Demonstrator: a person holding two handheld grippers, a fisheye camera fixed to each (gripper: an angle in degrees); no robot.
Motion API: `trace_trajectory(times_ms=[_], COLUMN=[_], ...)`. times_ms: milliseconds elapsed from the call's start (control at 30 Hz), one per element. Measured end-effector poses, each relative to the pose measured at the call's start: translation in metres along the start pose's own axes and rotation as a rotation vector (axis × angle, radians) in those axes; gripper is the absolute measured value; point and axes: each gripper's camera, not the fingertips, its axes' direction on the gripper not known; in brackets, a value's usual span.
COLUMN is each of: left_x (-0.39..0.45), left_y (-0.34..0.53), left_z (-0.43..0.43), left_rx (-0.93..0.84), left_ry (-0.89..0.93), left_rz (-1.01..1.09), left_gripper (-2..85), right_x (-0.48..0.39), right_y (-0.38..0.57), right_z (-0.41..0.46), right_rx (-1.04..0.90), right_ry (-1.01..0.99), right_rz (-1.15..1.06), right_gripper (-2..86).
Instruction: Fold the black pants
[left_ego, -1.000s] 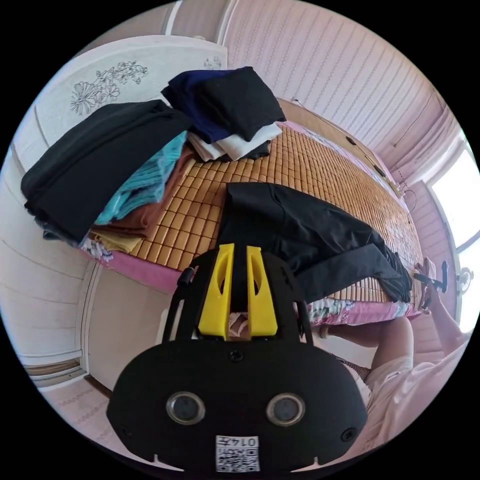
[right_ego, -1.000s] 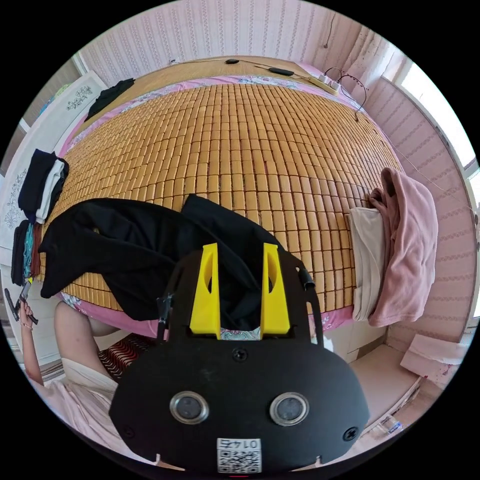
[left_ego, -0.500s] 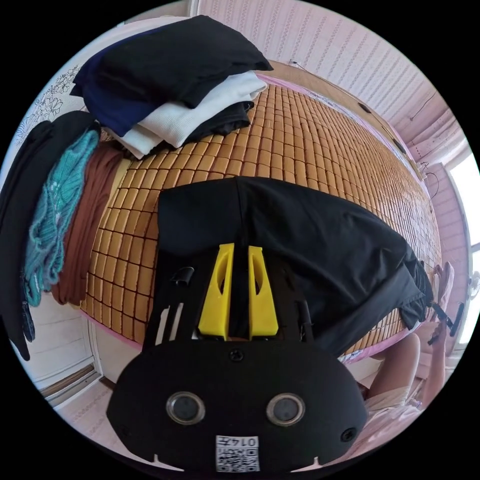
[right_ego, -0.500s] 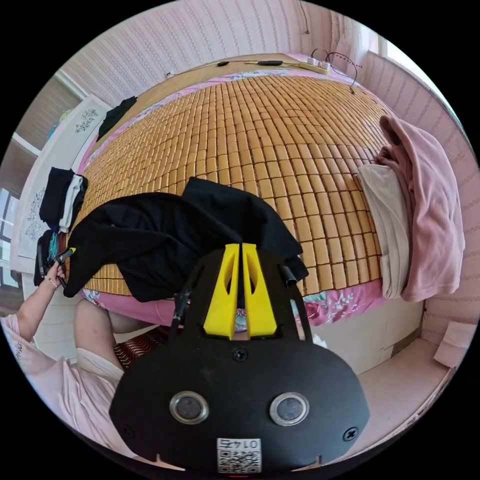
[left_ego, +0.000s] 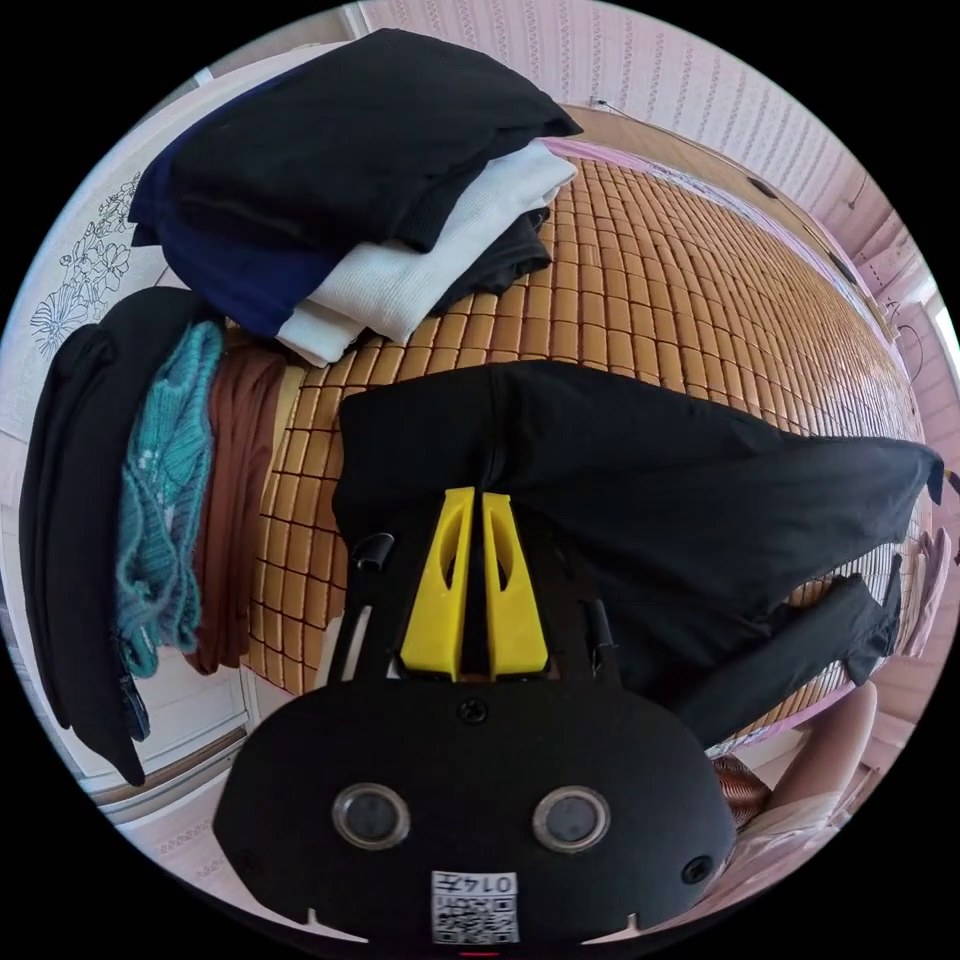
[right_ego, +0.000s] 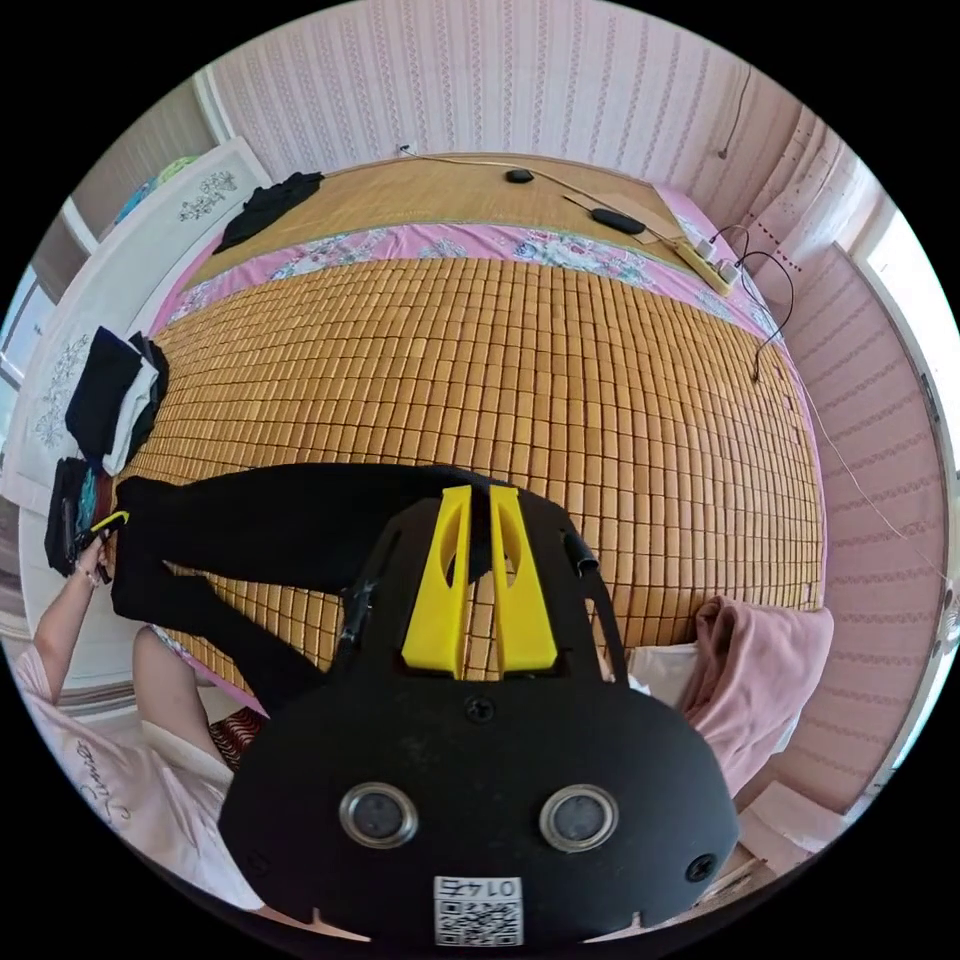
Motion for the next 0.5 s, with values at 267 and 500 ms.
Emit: trace_trajectory(times_ms=[267, 500], left_x=[0.002, 0.090], left_y=[-0.013, 0.051], left_z=[0.008, -0.030], left_rx=[0.011, 0.082], left_ry=[0.005, 0.268], left_rz=[-0.031, 0.387], left_gripper=[1.7, 2.4], right_x=[0.005, 0.026], right_y=[0.074, 0.213], right_z=[0.060, 0.090], right_rx=[-0.093, -0.182], right_ry=[-0.045, -0.113], right_rz=[0.084, 0.323], right_gripper=[10.6, 12.2])
